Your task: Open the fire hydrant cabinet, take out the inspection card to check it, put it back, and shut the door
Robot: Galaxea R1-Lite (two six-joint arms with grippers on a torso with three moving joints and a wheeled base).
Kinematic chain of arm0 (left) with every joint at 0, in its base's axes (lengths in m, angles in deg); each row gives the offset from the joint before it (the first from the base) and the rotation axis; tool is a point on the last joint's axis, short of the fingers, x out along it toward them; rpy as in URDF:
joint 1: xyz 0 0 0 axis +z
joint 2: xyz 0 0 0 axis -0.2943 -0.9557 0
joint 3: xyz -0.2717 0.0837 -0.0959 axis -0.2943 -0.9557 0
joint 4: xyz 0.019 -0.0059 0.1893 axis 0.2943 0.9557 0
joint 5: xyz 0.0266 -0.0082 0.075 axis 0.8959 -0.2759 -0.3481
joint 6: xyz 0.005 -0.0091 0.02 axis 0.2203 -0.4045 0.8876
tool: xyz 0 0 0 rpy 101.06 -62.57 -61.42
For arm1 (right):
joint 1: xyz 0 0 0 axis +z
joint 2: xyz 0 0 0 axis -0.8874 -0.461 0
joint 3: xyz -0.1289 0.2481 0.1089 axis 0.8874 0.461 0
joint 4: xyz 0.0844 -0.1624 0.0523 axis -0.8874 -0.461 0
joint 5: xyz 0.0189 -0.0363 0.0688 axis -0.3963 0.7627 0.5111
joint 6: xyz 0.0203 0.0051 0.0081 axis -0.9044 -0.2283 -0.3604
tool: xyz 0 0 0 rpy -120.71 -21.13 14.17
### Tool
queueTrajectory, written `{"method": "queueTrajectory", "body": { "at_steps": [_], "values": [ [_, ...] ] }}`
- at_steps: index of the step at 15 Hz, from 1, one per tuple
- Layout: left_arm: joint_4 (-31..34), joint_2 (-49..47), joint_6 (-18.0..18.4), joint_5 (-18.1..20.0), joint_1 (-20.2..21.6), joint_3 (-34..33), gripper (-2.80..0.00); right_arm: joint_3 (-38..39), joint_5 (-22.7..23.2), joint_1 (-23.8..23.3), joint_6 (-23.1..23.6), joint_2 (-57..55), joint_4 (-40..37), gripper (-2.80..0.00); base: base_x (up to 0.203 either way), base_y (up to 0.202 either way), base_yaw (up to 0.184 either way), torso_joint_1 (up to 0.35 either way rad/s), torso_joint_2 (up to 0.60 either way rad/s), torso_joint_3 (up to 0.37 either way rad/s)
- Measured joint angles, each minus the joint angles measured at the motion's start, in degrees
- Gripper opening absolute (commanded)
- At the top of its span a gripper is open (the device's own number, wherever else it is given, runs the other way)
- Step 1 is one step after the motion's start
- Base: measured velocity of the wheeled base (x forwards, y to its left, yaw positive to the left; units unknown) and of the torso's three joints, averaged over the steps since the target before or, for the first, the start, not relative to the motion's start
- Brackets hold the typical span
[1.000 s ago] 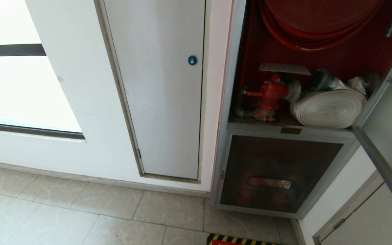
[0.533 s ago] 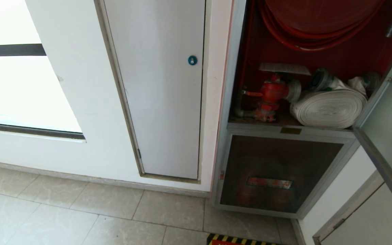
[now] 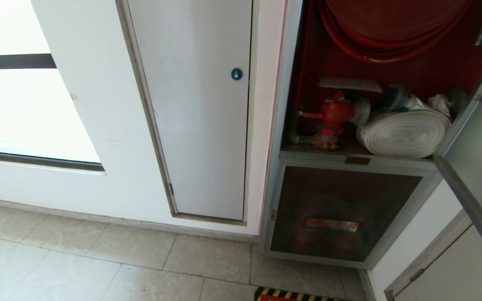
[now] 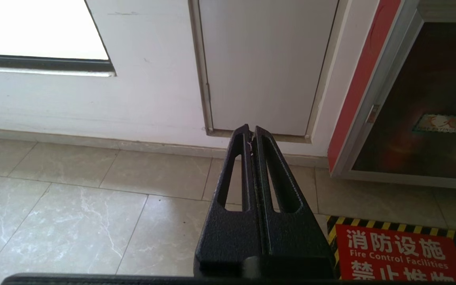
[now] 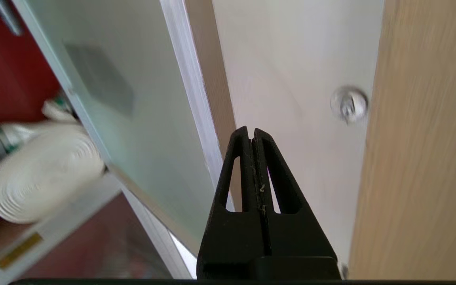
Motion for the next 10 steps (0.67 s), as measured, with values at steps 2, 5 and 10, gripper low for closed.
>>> {"method": "queueTrajectory", "body": {
  "at_steps": [2, 5, 10],
  "values": [
    [0.0, 0.0, 0.0, 0.0, 0.0, 0.0, -2.8, -2.6, 3.2, -3.4, 0.0, -2.0, 0.1, -2.8, 0.0, 0.0, 0.0, 0.0, 0.0, 0.0],
    [0.0, 0.0, 0.0, 0.0, 0.0, 0.0, -2.8, -5.5, 7.4, -8.4, -0.2, -5.2, 0.9, -2.8, 0.0, 0.0, 0.0, 0.0, 0.0, 0.0],
    [0.0, 0.0, 0.0, 0.0, 0.0, 0.0, -2.8, -5.3, 13.2, -17.8, -5.9, -9.1, 2.4, -2.8, 0.0, 0.0, 0.0, 0.0, 0.0, 0.0]
  ]
}}
